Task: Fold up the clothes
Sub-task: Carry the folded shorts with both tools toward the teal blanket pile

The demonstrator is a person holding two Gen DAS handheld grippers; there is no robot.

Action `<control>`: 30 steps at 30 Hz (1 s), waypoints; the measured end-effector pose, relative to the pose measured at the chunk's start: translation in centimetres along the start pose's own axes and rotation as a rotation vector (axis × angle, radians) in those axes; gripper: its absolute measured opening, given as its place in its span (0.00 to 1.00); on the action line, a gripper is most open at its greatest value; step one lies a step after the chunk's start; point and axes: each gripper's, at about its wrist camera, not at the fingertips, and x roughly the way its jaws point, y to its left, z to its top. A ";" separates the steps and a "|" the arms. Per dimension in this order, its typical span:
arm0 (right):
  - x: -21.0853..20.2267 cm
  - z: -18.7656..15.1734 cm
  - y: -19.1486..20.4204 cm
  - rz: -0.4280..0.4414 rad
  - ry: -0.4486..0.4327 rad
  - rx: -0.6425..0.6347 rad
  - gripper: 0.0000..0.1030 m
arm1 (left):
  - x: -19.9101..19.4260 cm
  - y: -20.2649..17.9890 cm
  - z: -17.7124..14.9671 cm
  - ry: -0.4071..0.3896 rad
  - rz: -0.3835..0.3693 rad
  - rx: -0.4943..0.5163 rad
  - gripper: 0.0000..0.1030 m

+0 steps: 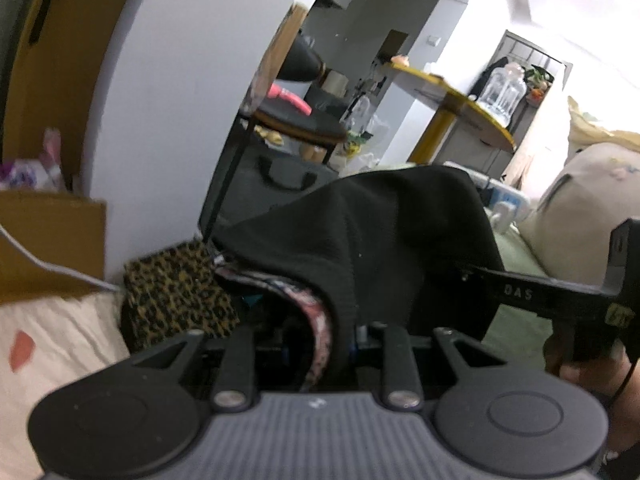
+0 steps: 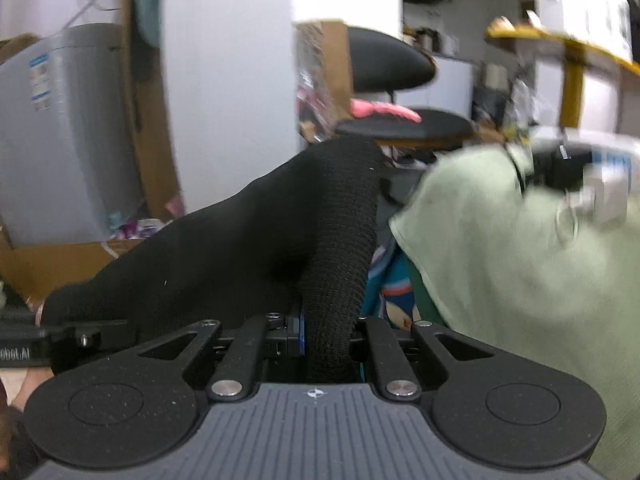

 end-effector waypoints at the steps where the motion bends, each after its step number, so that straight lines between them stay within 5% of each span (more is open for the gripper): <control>1: 0.8 -0.6 -0.1 -0.016 -0.001 0.004 0.09 | 0.7 0.4 -0.4 0.006 0.000 -0.005 0.25; 30: 22.1 -4.1 -0.1 0.034 0.092 -0.052 0.09 | 15.1 13.8 -2.0 0.093 0.049 -0.090 0.26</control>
